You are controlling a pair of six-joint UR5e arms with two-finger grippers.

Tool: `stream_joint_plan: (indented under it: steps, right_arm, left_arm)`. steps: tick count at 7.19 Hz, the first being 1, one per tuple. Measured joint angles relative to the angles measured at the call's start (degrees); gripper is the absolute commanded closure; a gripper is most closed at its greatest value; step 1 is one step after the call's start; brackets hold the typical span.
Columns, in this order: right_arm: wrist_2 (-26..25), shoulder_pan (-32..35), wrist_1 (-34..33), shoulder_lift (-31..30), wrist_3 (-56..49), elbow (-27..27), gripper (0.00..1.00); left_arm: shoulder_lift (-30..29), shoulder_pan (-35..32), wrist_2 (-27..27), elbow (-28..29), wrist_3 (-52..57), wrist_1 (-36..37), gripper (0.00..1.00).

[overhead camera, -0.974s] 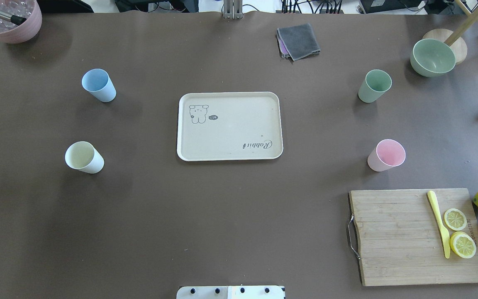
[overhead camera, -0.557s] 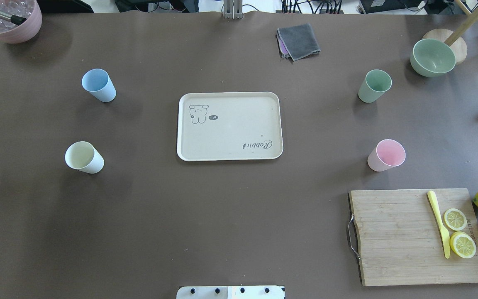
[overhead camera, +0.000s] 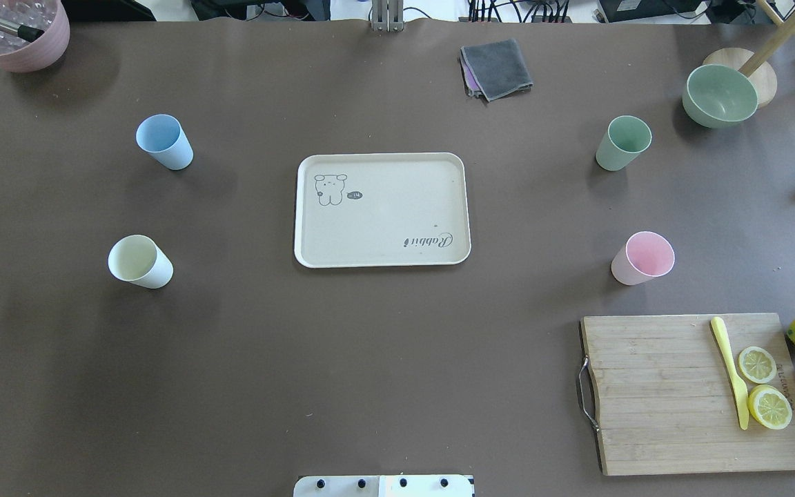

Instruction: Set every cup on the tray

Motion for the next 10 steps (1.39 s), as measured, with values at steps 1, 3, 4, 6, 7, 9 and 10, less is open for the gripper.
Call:
stream_joint_plan:
  steps: [1, 3, 4, 6, 7, 9, 10]
  right_arm:
    - [-0.62, -4.21, 4.06, 0.24, 9.4, 1.68, 0.0]
    - [-7.45, -15.15, 16.0, 0.51, 26.65, 1.92, 0.06]
    - [-10.25, -19.12, 19.71, 0.68, 30.81, 0.92, 0.1]
    - [-11.98, -22.1, 21.97, 1.27, 32.94, -1.26, 0.14]
    - [-12.21, -22.75, 22.19, 2.43, 33.1, -3.56, 0.2]
    - [-12.05, -23.43, 22.25, 4.84, 33.4, -6.98, 1.0]
    - [-11.71, -23.55, 22.25, 5.16, 33.3, -7.47, 1.0]
  left_arm:
    - [-0.08, 1.17, -0.05, -0.4, -4.62, -1.99, 0.02]
    - [-0.49, 6.09, 1.04, -2.72, -14.28, -3.73, 0.02]
    - [-0.53, 8.96, 2.62, -4.81, -18.8, -3.88, 0.02]
    - [-0.63, 12.62, 4.85, -7.51, -25.2, -3.97, 0.02]
    - [-0.86, 13.39, 5.32, -8.02, -26.51, -3.97, 0.02]
    - [-1.13, 15.2, 5.61, -9.89, -29.85, -3.95, 0.02]
    - [-1.13, 16.07, 5.64, -10.74, -31.55, -3.95, 0.02]
